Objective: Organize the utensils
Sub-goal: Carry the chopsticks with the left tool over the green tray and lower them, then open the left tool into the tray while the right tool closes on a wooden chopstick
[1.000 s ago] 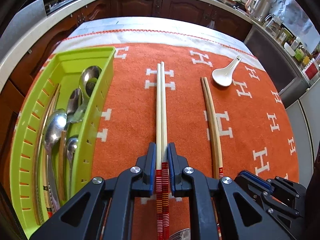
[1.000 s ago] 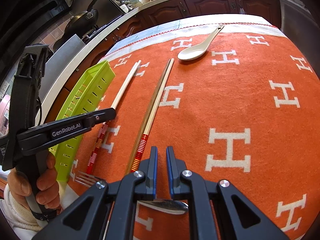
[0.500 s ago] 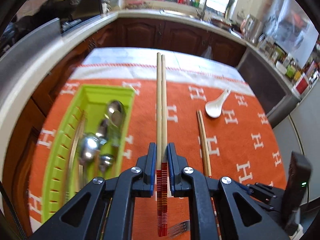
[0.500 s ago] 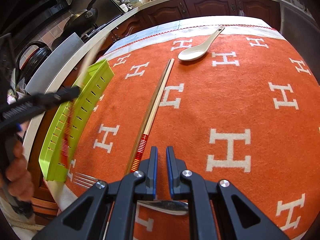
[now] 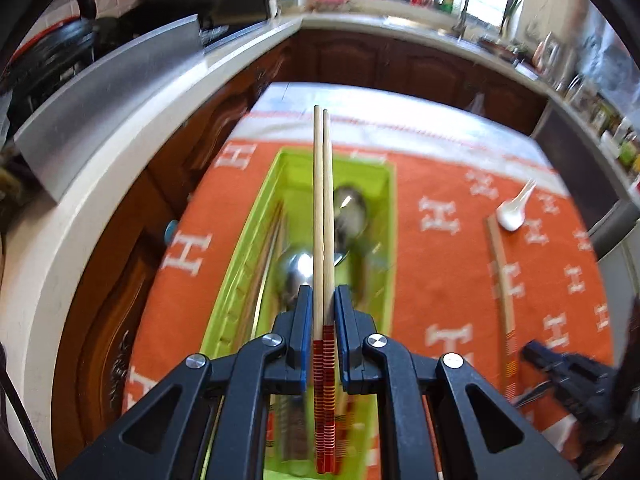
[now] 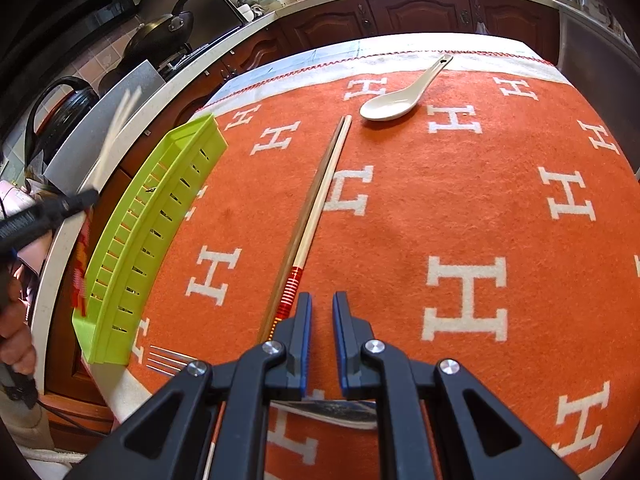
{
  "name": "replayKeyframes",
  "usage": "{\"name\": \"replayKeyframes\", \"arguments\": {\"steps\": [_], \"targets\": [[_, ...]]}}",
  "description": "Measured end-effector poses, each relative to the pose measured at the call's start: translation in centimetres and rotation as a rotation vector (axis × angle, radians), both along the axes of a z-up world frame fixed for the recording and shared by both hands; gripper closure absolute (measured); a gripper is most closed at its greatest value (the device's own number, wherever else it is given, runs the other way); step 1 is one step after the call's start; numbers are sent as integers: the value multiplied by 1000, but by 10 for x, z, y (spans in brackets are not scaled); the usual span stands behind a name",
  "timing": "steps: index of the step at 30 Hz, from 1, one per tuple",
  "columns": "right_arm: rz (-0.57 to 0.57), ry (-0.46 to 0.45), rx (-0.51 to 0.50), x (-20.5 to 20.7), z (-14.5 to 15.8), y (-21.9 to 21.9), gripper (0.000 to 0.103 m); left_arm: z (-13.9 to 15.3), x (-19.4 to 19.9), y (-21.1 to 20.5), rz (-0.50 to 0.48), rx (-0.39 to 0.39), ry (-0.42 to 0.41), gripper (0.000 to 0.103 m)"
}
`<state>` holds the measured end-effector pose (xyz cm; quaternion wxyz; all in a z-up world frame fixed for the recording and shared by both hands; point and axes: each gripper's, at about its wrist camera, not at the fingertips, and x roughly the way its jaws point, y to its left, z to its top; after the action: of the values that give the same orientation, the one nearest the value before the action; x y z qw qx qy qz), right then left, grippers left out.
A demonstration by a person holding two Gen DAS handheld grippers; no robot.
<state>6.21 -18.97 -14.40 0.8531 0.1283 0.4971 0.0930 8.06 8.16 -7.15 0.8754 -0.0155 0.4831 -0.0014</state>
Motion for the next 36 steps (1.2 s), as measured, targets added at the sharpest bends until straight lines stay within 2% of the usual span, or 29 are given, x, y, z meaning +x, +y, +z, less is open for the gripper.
{"name": "replayKeyframes", "arguments": {"steps": [3,6,10,16,18,22,29,36], "targets": [[0,5,-10,1,0,2,92,-23,2,2,0,29,49,94],[-1,13,-15,3,1,5,92,-35,2,8,10,18,78,92],[2,24,-27,6,2,11,92,-33,1,17,36,-21,56,78],[-10,28,-38,11,5,16,92,-18,0,25,50,-65,9,77],[-23,21,-40,13,7,17,92,-12,-1,21,36,-75,-3,76],[-32,16,-57,18,11,18,92,-2,-2,7,-4,-103,-33,65],[-16,42,-93,27,7,27,92,7,-2,-36,-131,-127,-57,64],[-21,37,-129,28,5,29,92,-1,1,-67,-193,-134,-33,64]]}}
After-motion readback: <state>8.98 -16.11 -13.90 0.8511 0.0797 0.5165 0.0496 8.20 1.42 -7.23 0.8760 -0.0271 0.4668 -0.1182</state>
